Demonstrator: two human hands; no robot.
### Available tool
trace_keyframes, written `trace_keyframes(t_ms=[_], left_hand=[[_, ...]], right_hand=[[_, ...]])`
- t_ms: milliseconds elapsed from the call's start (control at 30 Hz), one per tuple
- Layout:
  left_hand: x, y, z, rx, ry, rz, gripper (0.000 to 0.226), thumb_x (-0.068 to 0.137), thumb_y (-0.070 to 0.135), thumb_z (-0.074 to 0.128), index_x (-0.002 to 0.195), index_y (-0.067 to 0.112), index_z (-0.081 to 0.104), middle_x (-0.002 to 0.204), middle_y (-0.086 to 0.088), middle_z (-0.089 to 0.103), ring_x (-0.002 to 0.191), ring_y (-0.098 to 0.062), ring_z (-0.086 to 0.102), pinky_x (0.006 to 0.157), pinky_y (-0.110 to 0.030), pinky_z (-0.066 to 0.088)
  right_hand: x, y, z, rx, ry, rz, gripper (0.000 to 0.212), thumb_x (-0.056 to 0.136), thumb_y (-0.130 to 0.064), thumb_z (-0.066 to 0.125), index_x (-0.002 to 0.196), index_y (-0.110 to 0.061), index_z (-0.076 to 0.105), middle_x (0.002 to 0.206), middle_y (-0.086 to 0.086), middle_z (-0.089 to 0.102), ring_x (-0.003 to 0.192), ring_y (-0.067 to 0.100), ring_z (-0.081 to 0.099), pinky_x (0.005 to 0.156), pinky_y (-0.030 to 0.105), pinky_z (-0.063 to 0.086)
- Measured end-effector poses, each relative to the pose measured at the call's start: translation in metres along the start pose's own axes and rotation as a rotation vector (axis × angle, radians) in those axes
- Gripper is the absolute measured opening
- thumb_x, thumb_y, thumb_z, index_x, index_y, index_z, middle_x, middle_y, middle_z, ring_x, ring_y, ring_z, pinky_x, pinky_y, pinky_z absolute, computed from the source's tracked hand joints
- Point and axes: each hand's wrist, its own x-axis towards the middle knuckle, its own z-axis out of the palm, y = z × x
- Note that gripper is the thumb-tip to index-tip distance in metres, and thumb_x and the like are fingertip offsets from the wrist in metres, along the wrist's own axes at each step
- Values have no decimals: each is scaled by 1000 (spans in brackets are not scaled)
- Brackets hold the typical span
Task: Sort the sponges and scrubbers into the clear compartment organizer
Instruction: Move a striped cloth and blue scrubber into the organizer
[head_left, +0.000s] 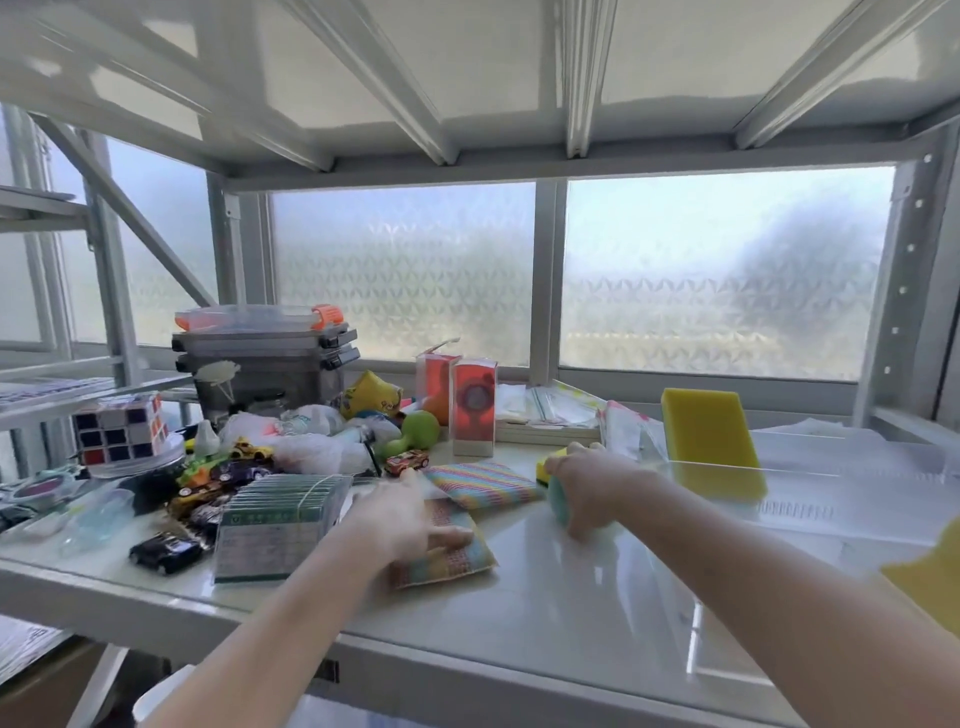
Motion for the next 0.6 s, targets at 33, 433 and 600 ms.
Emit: trace_keyframes(t_ms=[33, 433, 600], left_hand=[[1, 0, 1, 8, 11, 7, 108, 70, 73, 56, 147, 8, 19, 149, -14, 39, 136, -28, 37, 109, -33, 33], [-9, 9, -3, -23, 74, -45, 112, 53, 76, 66, 140, 12, 36, 140, -18, 36, 129, -31, 39, 109, -35, 33], [-22, 16, -7, -93, 119, -58, 117, 50, 69, 74, 138, 5, 32, 140, -17, 34, 129, -31, 41, 108, -37, 37]], right_hand=[[-1, -1, 0, 11, 6, -6, 64, 77, -28, 70, 134, -19, 43, 133, 11, 43, 121, 30, 45, 84, 31, 42], [-36, 7, -25, 245, 250, -109, 71, 70, -33, 77, 130, -16, 43, 125, 10, 45, 116, 29, 49, 84, 35, 48], [-58, 23, -40, 286, 326, -106, 71, 70, -36, 75, 129, -19, 42, 123, 8, 45, 115, 28, 50, 84, 34, 46]])
